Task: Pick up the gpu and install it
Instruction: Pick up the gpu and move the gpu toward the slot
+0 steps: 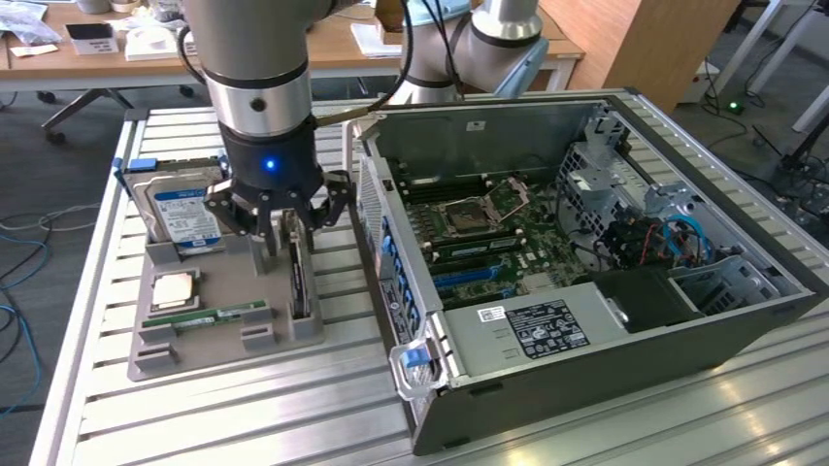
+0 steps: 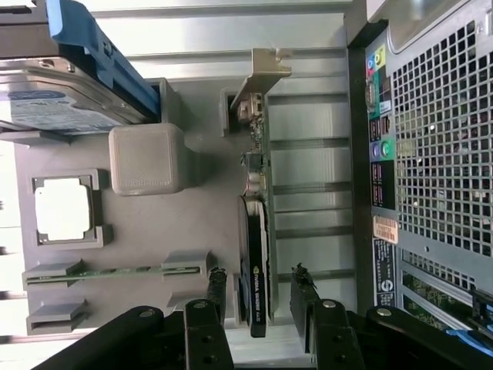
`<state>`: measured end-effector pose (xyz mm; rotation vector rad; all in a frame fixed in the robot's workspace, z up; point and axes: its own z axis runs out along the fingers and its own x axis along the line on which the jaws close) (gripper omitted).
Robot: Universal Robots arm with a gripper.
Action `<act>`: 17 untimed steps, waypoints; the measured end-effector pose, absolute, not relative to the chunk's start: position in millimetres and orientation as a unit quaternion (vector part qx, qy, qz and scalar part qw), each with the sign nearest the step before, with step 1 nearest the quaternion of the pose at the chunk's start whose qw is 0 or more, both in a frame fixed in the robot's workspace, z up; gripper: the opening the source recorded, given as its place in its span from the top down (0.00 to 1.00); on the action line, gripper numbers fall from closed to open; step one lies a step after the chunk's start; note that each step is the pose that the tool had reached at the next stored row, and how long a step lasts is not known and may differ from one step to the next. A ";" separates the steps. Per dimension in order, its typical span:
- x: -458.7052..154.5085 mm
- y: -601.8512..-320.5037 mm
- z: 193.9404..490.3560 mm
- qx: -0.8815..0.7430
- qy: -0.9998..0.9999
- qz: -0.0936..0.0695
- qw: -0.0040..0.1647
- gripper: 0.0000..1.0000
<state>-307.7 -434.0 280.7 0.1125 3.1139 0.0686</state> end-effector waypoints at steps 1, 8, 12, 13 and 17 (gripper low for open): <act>-307.7 -434.0 279.2 0.036 0.999 0.022 0.012 0.53; -306.3 -434.1 267.7 0.036 0.999 0.022 0.012 0.53; -305.4 -433.9 265.5 0.036 0.999 0.022 0.012 0.53; -304.9 -434.0 264.9 0.036 0.999 0.022 0.012 0.53; -303.8 -433.8 260.8 0.037 0.999 0.022 0.012 0.53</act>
